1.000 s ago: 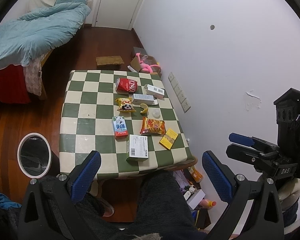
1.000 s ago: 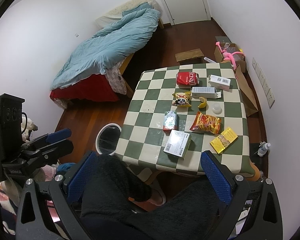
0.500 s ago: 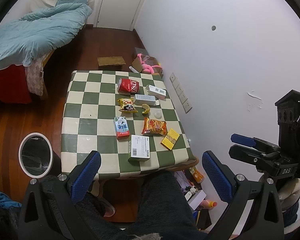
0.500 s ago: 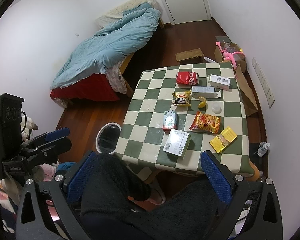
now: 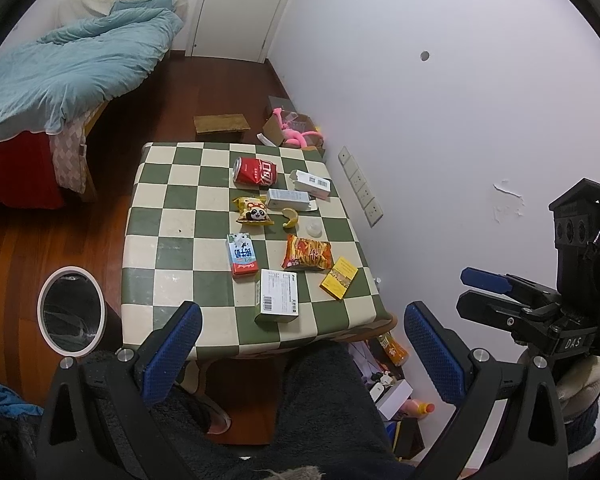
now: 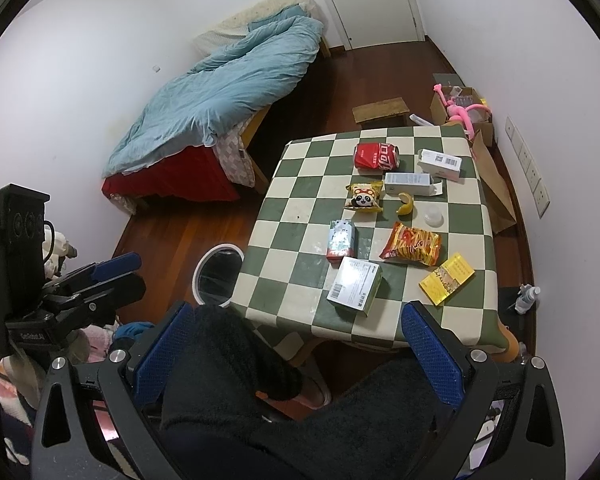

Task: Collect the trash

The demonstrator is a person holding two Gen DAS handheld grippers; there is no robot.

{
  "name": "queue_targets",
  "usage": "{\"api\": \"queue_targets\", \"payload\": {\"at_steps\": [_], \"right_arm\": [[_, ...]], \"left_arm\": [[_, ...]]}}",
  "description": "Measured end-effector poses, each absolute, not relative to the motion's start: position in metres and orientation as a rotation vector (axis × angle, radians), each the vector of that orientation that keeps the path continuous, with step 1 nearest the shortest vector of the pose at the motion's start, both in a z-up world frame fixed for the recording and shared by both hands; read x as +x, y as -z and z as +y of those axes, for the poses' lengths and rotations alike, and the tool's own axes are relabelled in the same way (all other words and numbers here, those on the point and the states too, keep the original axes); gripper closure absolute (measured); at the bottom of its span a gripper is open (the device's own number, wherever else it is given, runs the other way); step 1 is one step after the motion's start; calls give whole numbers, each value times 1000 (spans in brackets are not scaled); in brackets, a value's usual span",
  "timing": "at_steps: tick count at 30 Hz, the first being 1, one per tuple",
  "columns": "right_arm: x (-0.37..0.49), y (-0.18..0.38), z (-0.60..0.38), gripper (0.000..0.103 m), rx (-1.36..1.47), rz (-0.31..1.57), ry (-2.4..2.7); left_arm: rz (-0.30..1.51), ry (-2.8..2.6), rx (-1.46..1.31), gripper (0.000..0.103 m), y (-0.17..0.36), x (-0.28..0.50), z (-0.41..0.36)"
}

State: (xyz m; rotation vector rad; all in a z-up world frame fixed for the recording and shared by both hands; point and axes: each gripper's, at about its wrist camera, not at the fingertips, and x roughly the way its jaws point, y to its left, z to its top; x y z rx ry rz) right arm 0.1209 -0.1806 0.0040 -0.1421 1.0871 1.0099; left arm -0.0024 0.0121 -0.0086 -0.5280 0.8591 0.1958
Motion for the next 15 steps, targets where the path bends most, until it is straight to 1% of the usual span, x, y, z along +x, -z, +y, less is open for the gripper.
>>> {"api": "queue_targets", "payload": {"at_steps": [15], "right_arm": [[120, -4, -180, 0, -141, 1090, -1015]], "left_arm": [[858, -195, -527, 0, 9, -3, 9]]}}
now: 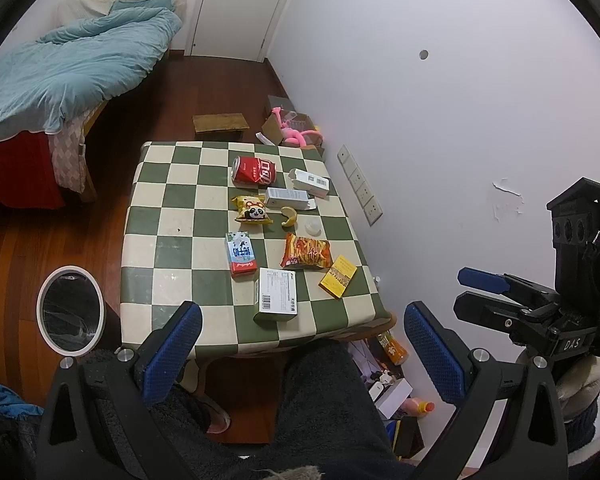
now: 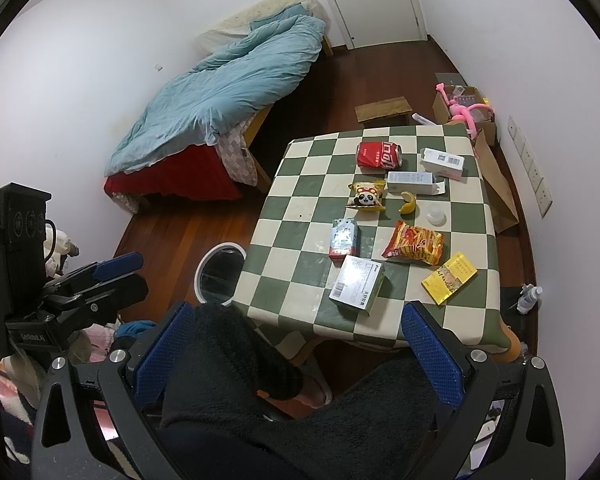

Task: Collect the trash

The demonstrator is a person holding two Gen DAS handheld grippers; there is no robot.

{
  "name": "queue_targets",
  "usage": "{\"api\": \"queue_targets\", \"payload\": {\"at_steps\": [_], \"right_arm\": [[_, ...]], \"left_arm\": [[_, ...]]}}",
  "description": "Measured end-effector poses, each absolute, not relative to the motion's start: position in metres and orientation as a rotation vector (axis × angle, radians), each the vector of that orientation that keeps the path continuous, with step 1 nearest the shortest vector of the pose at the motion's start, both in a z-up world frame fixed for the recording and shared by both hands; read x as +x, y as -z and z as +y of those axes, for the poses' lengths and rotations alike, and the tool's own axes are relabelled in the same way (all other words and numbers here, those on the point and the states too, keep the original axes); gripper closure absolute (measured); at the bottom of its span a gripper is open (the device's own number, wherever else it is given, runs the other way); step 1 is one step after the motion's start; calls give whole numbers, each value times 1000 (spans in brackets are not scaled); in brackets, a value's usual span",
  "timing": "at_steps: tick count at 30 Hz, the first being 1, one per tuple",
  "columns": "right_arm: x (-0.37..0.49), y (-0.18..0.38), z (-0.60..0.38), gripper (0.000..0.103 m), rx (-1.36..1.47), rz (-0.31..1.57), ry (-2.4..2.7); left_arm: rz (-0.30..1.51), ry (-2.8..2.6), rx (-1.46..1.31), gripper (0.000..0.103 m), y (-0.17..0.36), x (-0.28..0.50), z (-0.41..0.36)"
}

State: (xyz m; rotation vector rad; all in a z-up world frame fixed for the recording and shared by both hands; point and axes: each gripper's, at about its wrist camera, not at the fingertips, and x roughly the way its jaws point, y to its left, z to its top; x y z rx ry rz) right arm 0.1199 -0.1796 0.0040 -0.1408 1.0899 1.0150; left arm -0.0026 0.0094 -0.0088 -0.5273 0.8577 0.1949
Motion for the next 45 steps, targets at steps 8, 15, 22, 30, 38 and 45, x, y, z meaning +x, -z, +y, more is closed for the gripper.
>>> {"api": "queue_targets", "payload": {"at_steps": [8, 15, 22, 30, 38, 45], "right_arm": [[117, -3, -177, 0, -138, 1095, -1021], [120, 9, -178, 0, -112, 1106, -997], [182, 86, -184, 0, -20, 1167, -703], [284, 232, -183, 6, 33, 1331, -391], [319, 315, -159, 12, -3, 1398, -297], [314, 323, -146, 34, -188, 1368, -320]], "left_arm": [[867, -191, -529, 0, 10, 0, 7], [885, -236, -513, 0, 19, 12, 11], [999, -525, -347, 0, 93, 77, 30], [1231, -512, -417, 0, 198, 143, 35], [1385, -466, -431, 0, 255, 182, 7], [1431, -437, -415, 0, 275, 195, -7]]}}
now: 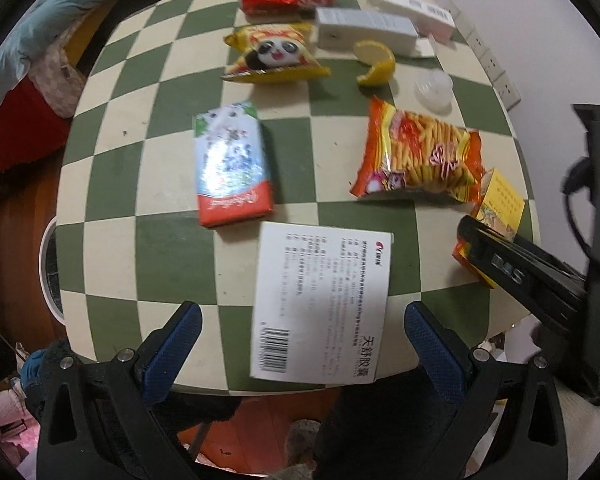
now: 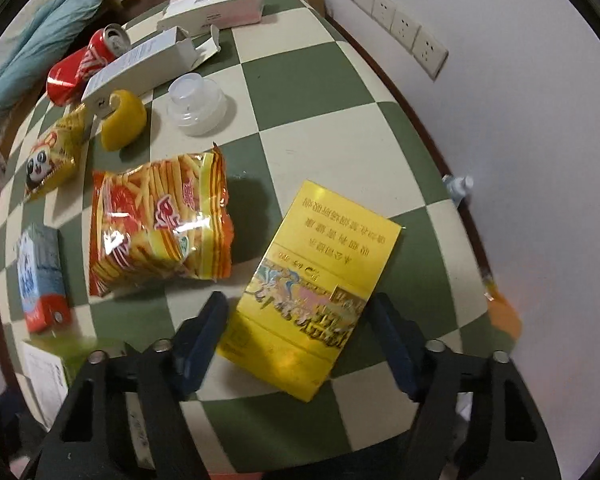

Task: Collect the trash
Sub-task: 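Grasp the white medicine box with the left tool while the right tool grasps the yellow cigarette box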

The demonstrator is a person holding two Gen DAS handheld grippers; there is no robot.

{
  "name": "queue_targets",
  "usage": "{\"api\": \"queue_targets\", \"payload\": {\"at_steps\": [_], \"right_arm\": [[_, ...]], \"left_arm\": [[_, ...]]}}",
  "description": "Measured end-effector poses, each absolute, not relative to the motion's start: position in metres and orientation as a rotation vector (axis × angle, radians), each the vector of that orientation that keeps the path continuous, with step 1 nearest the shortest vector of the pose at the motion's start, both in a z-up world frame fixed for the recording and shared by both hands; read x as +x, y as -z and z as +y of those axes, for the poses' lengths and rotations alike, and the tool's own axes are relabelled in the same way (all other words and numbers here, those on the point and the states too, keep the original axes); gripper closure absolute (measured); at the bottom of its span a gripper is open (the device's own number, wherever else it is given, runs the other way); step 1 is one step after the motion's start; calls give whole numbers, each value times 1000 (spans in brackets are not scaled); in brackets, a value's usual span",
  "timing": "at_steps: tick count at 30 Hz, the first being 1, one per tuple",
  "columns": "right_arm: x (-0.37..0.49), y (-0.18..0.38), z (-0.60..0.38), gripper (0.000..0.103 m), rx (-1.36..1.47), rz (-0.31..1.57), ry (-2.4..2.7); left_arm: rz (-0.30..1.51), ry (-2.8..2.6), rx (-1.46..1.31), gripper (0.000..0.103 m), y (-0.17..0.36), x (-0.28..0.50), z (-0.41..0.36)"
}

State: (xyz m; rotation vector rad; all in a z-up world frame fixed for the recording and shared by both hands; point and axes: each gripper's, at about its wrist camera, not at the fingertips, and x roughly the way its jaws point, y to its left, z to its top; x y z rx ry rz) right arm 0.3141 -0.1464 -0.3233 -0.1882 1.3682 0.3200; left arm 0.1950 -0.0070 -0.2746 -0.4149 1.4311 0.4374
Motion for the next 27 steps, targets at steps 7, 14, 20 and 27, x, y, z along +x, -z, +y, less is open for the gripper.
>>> {"api": "queue_targets", "payload": {"at_steps": [7, 14, 20, 27], "right_arm": [[309, 326, -193, 36, -240, 1422, -343], [320, 333, -209, 33, -219, 1428, -336], [318, 332, -205, 24, -170, 1420, -299], [306, 327, -202, 39, -169, 1364, -244]], "left_arm": [[1466, -426, -375, 0, 294, 201, -11], [1483, -408, -327, 21, 313, 209, -14], [1442, -424, -332, 32, 310, 210, -7], [1397, -456, -332, 36, 304, 194, 1]]}}
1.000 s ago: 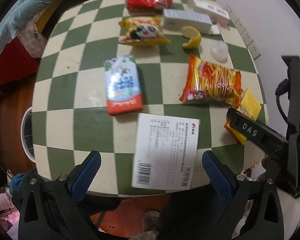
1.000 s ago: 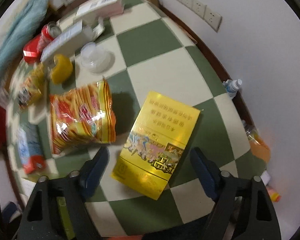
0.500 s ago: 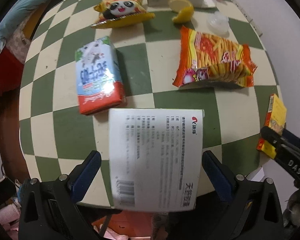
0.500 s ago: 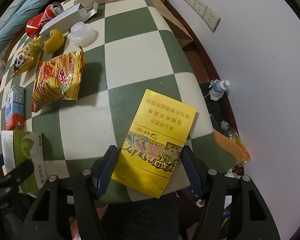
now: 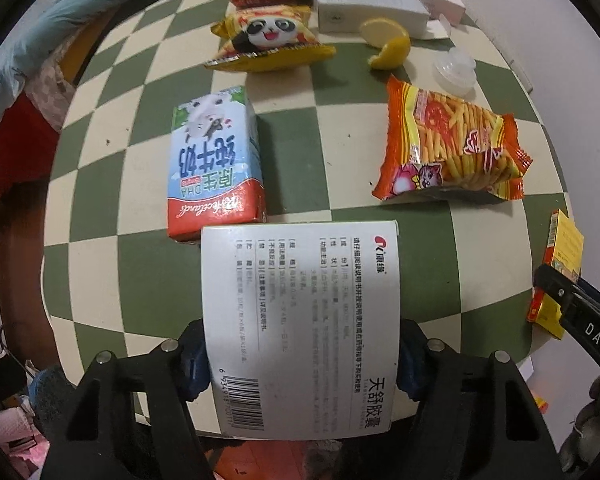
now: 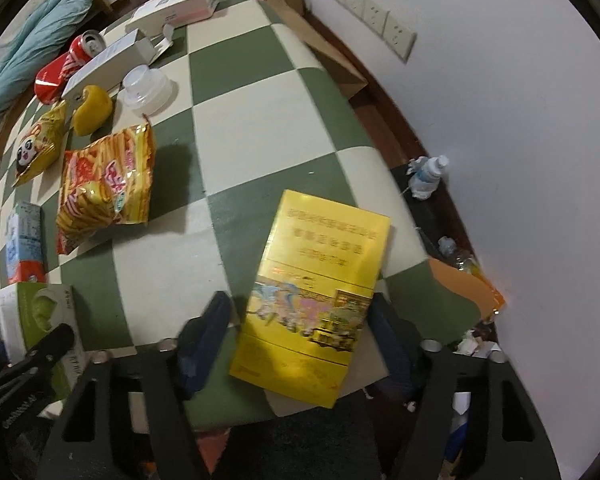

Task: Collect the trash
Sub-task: 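Grasp the white medicine box with the left tool while the right tool grasps the yellow cigarette box, then carry both boxes to the trash bin and open both tools to drop them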

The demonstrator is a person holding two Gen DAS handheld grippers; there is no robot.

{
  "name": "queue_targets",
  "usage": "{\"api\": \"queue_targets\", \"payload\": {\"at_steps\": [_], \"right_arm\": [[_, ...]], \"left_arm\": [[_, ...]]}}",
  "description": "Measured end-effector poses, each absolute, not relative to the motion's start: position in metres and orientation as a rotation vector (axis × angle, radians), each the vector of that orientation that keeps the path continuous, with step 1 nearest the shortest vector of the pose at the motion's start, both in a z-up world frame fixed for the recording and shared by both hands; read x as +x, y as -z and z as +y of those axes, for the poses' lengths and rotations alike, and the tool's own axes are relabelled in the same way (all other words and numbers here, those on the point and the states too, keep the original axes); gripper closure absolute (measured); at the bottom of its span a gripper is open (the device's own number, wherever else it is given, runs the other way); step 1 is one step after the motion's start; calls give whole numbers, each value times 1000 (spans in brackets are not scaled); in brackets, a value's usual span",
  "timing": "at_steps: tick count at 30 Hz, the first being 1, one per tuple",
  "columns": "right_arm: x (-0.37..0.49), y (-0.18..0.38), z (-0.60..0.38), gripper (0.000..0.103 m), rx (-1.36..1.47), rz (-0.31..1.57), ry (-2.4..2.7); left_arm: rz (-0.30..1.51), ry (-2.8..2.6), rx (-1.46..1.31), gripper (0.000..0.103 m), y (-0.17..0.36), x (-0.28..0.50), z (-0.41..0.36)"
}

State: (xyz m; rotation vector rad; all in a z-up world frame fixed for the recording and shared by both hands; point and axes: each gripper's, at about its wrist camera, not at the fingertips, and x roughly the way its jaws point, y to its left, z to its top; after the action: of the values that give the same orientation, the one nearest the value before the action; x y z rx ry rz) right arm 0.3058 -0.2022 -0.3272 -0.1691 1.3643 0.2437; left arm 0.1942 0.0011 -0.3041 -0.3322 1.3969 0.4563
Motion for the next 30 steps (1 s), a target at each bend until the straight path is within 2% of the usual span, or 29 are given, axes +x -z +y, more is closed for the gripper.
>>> {"api": "queue_targets", "payload": {"at_steps": [8, 13, 23, 30], "right_arm": [[294, 323, -199, 41, -189, 1336, -308], [276, 297, -186, 41, -186, 1274, -382], [233, 203, -135, 41, -149, 1088, -584], [187, 151, -73, 41, -139, 1012, -760]], "left_arm": [[1327, -468, -284, 36, 276, 176, 6], [1234, -493, -248, 36, 249, 177, -1], [974, -593, -220, 36, 153, 130, 37], [884, -662, -232, 36, 110, 74, 84]]}}
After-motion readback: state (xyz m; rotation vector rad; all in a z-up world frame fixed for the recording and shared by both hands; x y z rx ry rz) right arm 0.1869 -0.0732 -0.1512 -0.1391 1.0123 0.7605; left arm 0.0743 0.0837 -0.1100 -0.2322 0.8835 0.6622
